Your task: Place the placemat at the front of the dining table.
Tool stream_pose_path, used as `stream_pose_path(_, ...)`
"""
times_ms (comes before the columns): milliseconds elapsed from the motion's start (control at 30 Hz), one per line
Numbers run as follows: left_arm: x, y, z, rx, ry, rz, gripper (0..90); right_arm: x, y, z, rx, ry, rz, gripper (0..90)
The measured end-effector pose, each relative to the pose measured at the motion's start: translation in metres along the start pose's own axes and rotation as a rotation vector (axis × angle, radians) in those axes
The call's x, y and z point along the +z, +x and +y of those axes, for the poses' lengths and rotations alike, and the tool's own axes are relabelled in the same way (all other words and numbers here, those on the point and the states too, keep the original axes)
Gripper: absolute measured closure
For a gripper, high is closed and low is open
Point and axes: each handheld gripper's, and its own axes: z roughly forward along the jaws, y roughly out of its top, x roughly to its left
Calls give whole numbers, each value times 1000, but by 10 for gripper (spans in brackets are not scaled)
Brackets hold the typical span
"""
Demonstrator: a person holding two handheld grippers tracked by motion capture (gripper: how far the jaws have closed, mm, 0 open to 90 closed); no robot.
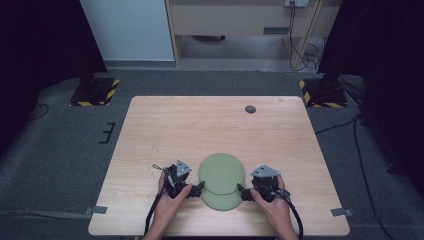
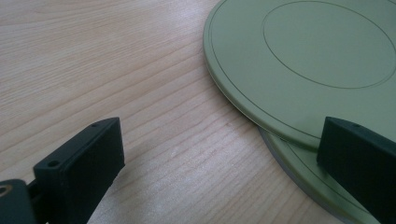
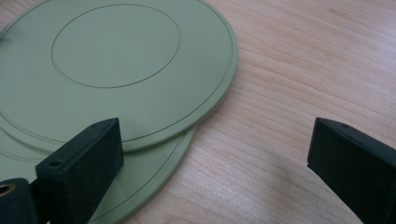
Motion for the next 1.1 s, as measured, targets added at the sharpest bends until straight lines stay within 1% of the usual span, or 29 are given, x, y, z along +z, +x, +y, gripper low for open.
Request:
stream_pose_path(100,1,0,1,-7,-2,5,0,1,0,1,8,0,-7,35)
stream_pose_path(367,3,1,2,-12,-7,6,1,3,-1,1,11,-10,-22,37)
stream_pose_path(467,2,1,2,-10,-6,6,14,1,0,1,3,-13,-21,66)
stream_pose_path(600,2,0,2,-10,-4,11,13,1,3,0,-8,-11,-12,69)
stream_pose_path(733,3,1,2,-8,-6,8,5,2,3,0,-5,-12,-29,40)
stream_pose_path(767,3,1,2,-8,-9,7,6,2,3,1,4,-9,-34,36)
stream_pose_path(867,5,1,3,-9,-10,5,5,3,2,1,10,-12,-44,27)
stream_pose_path(967,6,0,5,-7,-11,9,4,4,1,1,18,-19,-60,28)
stream_pose_path(1100,6,0,5,-16,-11,12,1,4,0,1,17,-17,-56,47)
